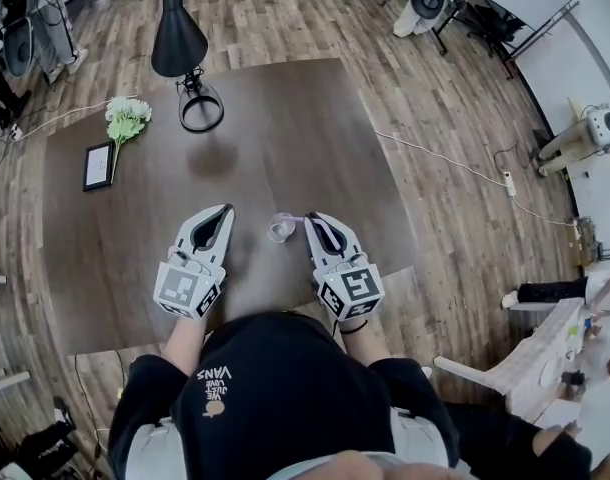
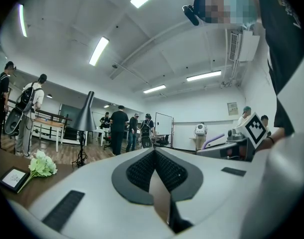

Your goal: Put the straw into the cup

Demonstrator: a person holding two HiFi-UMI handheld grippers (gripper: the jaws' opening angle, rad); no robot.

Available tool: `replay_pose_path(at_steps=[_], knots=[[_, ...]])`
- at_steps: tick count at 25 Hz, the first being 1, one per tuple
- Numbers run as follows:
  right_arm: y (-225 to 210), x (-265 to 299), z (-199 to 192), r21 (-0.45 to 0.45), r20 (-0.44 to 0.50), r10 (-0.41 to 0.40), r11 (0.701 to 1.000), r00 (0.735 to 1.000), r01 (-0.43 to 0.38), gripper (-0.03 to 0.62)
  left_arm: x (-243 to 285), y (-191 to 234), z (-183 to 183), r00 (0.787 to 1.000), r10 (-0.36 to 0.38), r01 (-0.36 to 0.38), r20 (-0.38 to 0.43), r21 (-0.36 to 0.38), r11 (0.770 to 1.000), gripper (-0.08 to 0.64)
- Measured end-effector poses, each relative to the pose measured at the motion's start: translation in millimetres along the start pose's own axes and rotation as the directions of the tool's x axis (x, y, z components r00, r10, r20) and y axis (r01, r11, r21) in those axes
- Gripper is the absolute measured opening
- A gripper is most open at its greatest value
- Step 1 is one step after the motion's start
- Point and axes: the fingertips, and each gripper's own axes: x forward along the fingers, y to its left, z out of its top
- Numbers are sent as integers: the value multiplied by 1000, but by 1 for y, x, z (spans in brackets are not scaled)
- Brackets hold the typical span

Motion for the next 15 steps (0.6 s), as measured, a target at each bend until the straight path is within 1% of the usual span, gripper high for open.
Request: replay_pose_path(at_steps=[9, 15], knots=[[3, 17, -35, 0, -91, 17, 1000, 996, -17, 43, -6, 7, -2, 1000, 24, -24, -1, -5, 1000, 9], [6, 21, -42, 3, -112, 29, 1000, 993, -29, 43, -9, 12, -1, 999, 37, -37, 1, -1, 999, 9]])
